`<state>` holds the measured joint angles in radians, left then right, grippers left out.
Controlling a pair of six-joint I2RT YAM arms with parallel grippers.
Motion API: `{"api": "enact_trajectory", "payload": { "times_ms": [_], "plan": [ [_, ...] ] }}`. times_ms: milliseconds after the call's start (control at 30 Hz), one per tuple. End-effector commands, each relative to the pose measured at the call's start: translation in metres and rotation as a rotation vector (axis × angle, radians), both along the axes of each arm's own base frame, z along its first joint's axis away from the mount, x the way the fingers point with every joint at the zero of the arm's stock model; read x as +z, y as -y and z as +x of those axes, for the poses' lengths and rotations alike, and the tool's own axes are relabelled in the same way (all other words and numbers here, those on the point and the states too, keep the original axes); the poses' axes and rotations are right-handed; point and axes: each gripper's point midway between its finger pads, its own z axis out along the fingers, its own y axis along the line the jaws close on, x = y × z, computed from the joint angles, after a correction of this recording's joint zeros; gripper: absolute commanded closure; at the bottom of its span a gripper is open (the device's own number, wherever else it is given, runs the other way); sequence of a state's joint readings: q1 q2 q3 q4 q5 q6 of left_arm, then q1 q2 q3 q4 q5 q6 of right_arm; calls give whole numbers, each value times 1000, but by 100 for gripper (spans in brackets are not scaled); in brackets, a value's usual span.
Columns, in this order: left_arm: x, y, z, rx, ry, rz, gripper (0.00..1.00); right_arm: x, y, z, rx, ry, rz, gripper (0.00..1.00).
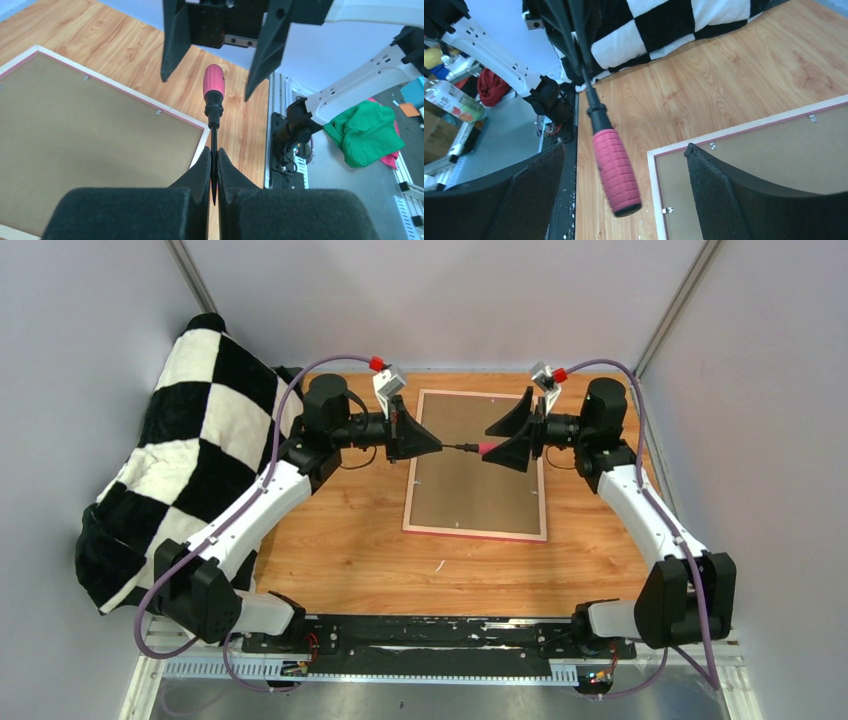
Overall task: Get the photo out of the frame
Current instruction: Pick up the screwdriver from the center of the board.
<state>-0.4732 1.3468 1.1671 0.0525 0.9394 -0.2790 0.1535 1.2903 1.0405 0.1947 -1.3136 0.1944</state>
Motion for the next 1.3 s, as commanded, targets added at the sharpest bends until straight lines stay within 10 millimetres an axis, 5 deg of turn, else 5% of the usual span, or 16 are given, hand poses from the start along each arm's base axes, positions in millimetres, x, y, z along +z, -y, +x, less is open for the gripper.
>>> {"api": "enact_trajectory", "payload": {
  "times_ms": [0, 933, 1033, 1133, 1267],
  "plan": [
    [36, -1, -7, -9, 45, -71, 100, 13, -4, 4, 32, -90, 83, 10],
    [25, -3, 14, 134, -19, -80, 100, 51, -37, -52, 134, -34, 220, 30],
    [22, -4, 16, 141, -18, -77, 100, 51, -37, -52, 126, -45, 223, 45],
    [20, -4, 17, 144, -17, -73, 100, 48, -37, -47, 102, -63, 218, 75],
    [18, -4, 18, 151, -18, -70, 100, 46, -37, -46, 91, -65, 215, 93]
  ]
}}
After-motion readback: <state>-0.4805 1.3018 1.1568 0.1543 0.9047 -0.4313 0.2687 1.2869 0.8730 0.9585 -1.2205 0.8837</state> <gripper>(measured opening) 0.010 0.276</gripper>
